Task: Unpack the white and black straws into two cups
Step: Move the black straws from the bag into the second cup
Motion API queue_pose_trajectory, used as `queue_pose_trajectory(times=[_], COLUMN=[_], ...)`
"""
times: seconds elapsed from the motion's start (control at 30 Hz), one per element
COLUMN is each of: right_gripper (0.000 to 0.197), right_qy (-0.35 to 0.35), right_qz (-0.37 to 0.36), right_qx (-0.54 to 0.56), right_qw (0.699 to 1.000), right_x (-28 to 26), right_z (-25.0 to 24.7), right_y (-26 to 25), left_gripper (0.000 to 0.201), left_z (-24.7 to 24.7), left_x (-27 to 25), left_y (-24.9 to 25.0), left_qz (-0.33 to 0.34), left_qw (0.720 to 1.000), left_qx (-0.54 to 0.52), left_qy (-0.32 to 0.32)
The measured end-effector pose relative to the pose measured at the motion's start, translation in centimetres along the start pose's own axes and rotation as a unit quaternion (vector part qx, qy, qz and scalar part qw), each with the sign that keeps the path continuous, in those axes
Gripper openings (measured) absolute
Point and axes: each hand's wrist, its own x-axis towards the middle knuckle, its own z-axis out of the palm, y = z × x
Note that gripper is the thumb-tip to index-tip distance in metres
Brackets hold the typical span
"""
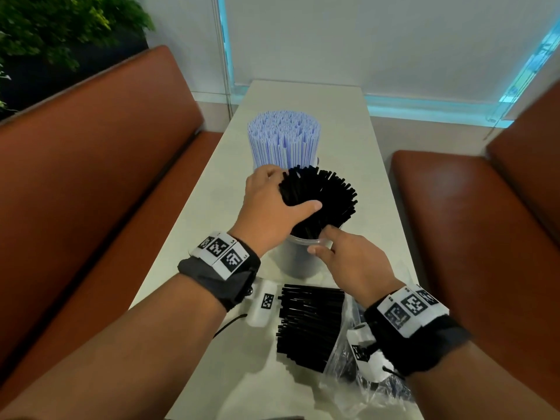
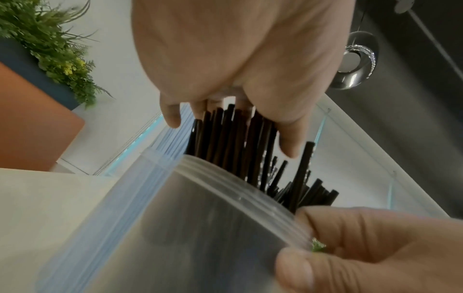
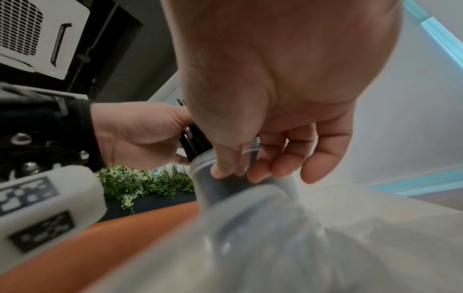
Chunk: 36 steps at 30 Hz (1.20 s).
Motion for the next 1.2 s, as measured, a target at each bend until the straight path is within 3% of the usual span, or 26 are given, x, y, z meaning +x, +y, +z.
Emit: queue_pose_trajectory(times=[0.07,0.1,0.17,0.27,0.33,0.37,0.43,0.5,0.57,0.63,0.77,0.93,1.03,1.2], right_gripper=[0.018,0.018,0.019,0.023,0.026,0.025,0.024,0.020,0.014,0.014,0.022,0.020,0.023,0.025], right_qy=[-0.008,-0.012,-0.014,-0.010,-0.011,-0.013,-0.019,-0.015,-0.009,-0.003,-0.001,-0.022,-0.034,-0.023], right_qz=[0.007,0.010,0.012,0.013,0.008,0.007,0.009,0.012,0.009,-0.006,-0.011,-0.011,-0.019,-0.035], right_qx=[-0.006,-0.007,-0.008,-0.003,-0.003,-0.005,-0.007,-0.006,-0.001,0.012,0.033,0.050,0.046,0.059], right_qw=[1.000,1.000,1.000,1.000,1.000,1.000,1.000,1.000,1.000,1.000,0.999,0.998,0.998,0.997], right_x=[0.1,0.2,0.2,0.1,0.1,0.0,0.1,0.1,0.1,0.0,-0.2,0.1,-0.1,-0.1], right_z=[0.0,-0.1,-0.1,-0.2,-0.2,-0.3,-0.3,-0.3,-0.3,-0.3,0.0,-0.2,-0.2,-0.1], right_y=[0.0,0.0,-0.1,-0.2,-0.2,-0.2,-0.3,-0.3,-0.2,-0.2,0.1,0.3,0.0,-0.3], left_gripper=[0.076,0.079,0.068,0.049,0.043,0.040,0.039,0.051,0.059,0.054,0.069,0.089,0.084,0.055], left_z=[-0.7,-0.9,-0.9,0.3,0.6,0.4,0.2,0.7,1.7,2.0,2.3,2.9,3.5,5.4], left_x=[0.5,0.6,0.6,0.0,-0.2,-0.4,-0.8,-1.4,-2.1,-2.3,-2.2,-0.5,0.8,2.2], left_y=[0.0,0.2,0.8,1.0,0.5,0.5,0.4,0.4,-0.1,-1.1,-2.1,-2.3,-1.2,0.4], left_qz=[0.022,0.050,0.120,0.189,0.207,0.215,0.235,0.230,0.214,0.216,0.173,0.123,0.112,0.151], left_qw=[0.999,0.997,0.991,0.956,0.938,0.946,0.962,0.960,0.933,0.921,0.949,0.977,0.984,0.974], left_qx=[-0.030,-0.039,0.016,0.216,0.256,0.224,0.136,0.160,0.282,0.315,0.265,0.174,0.133,0.170], left_qy=[0.023,0.046,0.050,-0.069,-0.108,-0.092,0.001,0.028,-0.058,-0.079,0.002,-0.021,-0.025,-0.018])
